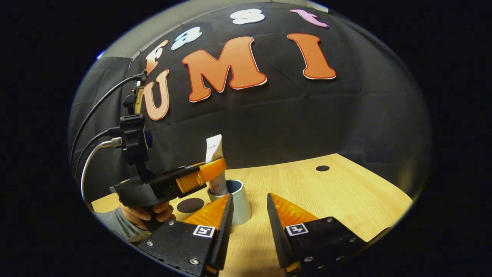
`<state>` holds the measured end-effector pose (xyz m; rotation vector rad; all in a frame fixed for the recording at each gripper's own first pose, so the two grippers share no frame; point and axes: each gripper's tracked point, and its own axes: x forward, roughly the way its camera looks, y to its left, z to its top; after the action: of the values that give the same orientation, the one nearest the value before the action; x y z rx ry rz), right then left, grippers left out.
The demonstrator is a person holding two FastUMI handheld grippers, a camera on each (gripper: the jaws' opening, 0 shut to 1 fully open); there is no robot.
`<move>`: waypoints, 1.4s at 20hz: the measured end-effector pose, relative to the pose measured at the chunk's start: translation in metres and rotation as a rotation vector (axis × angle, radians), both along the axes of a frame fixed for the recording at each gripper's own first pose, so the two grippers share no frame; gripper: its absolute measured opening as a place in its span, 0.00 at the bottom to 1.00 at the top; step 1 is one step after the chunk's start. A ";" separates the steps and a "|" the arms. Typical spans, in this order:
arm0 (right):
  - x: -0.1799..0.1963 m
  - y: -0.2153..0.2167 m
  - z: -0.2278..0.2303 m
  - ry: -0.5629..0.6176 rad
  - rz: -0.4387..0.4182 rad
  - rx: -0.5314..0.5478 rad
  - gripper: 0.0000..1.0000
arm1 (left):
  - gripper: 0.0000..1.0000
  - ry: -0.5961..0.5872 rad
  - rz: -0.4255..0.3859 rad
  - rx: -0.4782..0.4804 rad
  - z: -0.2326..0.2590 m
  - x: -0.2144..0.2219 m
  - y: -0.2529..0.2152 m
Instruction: Put the toothbrush and toothpaste on the desktop into the cup, then pick up the cup and place it on the coaster on the desktop.
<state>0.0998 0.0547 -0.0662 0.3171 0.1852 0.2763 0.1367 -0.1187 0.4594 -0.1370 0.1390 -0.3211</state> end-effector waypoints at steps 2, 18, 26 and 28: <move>-0.002 0.005 0.000 0.010 0.013 -0.017 0.58 | 0.28 0.017 -0.040 0.000 0.001 -0.007 0.000; 0.008 0.052 -0.001 0.156 0.111 -0.164 0.79 | 0.98 -0.006 0.078 0.091 0.050 -0.061 0.091; 0.019 0.065 -0.017 0.331 0.143 -0.379 0.81 | 0.98 -0.022 0.182 0.140 0.065 -0.096 0.152; 0.022 0.061 -0.025 0.411 0.142 -0.443 0.81 | 0.98 -0.008 0.207 0.163 0.059 -0.104 0.167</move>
<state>0.1217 0.1159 -0.0914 -0.0841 0.6652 0.2995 0.0329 0.0484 0.5179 0.0115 0.1416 -0.1031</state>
